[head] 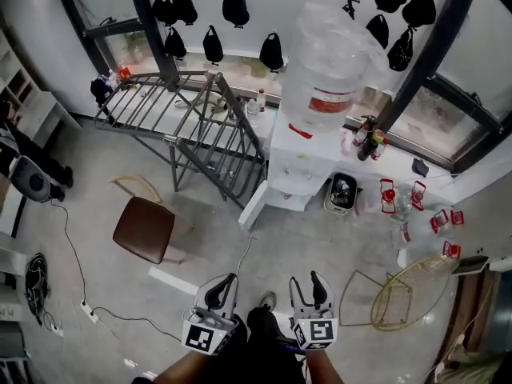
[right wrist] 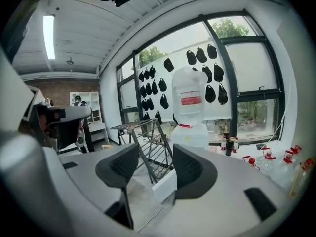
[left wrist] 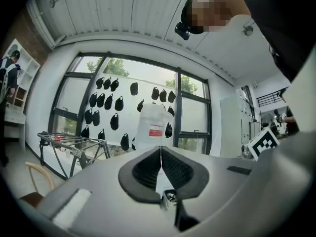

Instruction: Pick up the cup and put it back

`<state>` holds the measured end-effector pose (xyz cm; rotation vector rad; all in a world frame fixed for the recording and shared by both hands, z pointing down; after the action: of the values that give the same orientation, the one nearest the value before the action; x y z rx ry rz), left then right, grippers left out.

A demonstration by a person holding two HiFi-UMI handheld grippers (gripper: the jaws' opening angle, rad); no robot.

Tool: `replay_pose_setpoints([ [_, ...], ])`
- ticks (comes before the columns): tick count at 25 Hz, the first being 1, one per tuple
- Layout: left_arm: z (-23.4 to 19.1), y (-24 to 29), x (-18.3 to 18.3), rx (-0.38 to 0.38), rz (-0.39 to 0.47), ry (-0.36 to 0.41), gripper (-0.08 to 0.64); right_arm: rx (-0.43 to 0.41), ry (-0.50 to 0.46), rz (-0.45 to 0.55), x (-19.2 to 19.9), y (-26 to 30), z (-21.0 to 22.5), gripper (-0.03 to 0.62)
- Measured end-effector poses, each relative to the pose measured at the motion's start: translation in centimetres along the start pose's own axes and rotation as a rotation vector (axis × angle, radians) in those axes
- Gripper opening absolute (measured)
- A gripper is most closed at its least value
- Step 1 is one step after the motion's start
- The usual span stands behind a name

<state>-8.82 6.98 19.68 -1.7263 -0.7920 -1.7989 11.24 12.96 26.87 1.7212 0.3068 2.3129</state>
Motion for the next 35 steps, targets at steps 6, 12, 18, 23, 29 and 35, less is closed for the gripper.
replay_pose_setpoints([
  [6,-0.5,6.2,3.2,-0.01,-0.043,0.012,0.009,-0.019,0.012,-0.079,3.3,8.1,4.5,0.209],
  [12,-1.9,12.2,10.6,0.002,-0.076,0.014,0.009,0.012,0.014,-0.115,9.6,16.5,10.1,0.21],
  [18,-3.9,18.1,21.1,0.004,-0.073,0.009,0.009,0.052,0.014,-0.138,18.7,24.9,16.0,0.213],
  [23,-5.8,22.0,29.3,0.011,-0.052,-0.004,0.009,0.067,-0.007,-0.161,26.7,31.8,19.7,0.215],
  [29,-7.7,26.3,41.0,0.028,-0.008,0.013,0.009,0.062,-0.033,-0.145,37.6,39.9,24.0,0.218],
  [35,-9.4,30.3,50.2,0.059,0.014,0.049,0.008,0.054,-0.047,-0.115,45.8,48.1,28.8,0.225],
])
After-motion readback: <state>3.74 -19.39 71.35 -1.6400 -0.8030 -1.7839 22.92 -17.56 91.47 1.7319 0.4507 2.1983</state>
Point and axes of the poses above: the fingertips, and each gripper's own axes: y forward along the fingers, z to its right, x out of its underside, the point moved 4 cm from there along -y, backward along the fingers, and after that the axes turned 10 degrees about y, right-handed, at the moved point
